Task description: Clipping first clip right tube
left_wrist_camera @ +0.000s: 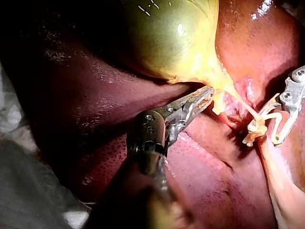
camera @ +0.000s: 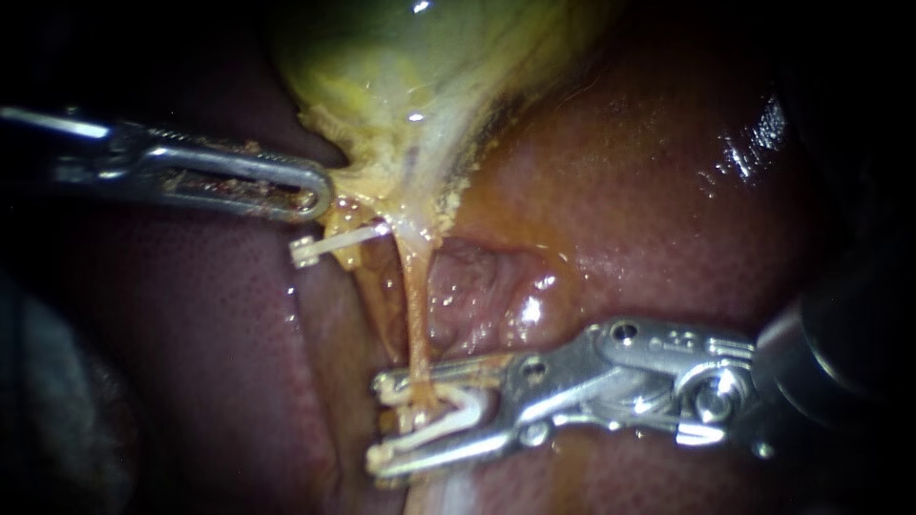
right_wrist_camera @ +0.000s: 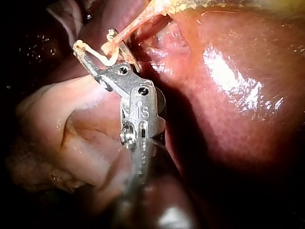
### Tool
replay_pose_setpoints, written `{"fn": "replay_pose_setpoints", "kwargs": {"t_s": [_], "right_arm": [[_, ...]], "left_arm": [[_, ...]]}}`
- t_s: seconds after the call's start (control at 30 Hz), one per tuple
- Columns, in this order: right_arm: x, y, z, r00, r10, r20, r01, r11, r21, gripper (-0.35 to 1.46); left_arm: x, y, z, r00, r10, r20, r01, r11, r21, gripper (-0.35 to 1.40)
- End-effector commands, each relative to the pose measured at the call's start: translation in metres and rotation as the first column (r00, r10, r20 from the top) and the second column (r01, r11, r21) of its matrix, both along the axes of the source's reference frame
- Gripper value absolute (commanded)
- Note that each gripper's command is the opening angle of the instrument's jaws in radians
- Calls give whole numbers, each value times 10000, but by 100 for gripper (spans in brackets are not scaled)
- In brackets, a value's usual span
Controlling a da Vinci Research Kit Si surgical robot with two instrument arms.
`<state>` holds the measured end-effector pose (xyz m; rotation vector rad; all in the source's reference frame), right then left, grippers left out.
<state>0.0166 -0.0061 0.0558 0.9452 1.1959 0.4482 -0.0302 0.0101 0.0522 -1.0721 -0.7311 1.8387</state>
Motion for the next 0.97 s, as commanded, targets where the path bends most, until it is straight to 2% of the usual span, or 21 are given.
{"fn": "replay_pose_setpoints", "kwargs": {"t_s": [0.03,0.13,0.27,0.4,0.63,0.97], "right_arm": [[0,2,0,9999,70,86,-71,9999,123,27],[-2,6,-3,9995,189,262,-201,9987,462,8],[-5,8,-4,9987,202,469,-249,9944,1027,-9],[-9,8,-3,9966,153,815,-295,9839,1761,-35],[-20,5,0,9938,-23,1112,-171,9847,1732,-35],[-17,9,5,9942,25,1077,-215,9844,1748,-35]], "left_arm": [[0,0,0,10000,2,4,-2,10000,1,-35],[0,0,0,10000,2,4,-2,10000,1,-35],[0,0,0,10000,3,4,-3,10000,1,-35],[0,1,1,10000,7,7,-7,10000,1,-35],[1,1,1,10000,11,10,-11,10000,1,-35],[0,1,1,10000,10,9,-10,10000,1,-35]]}}
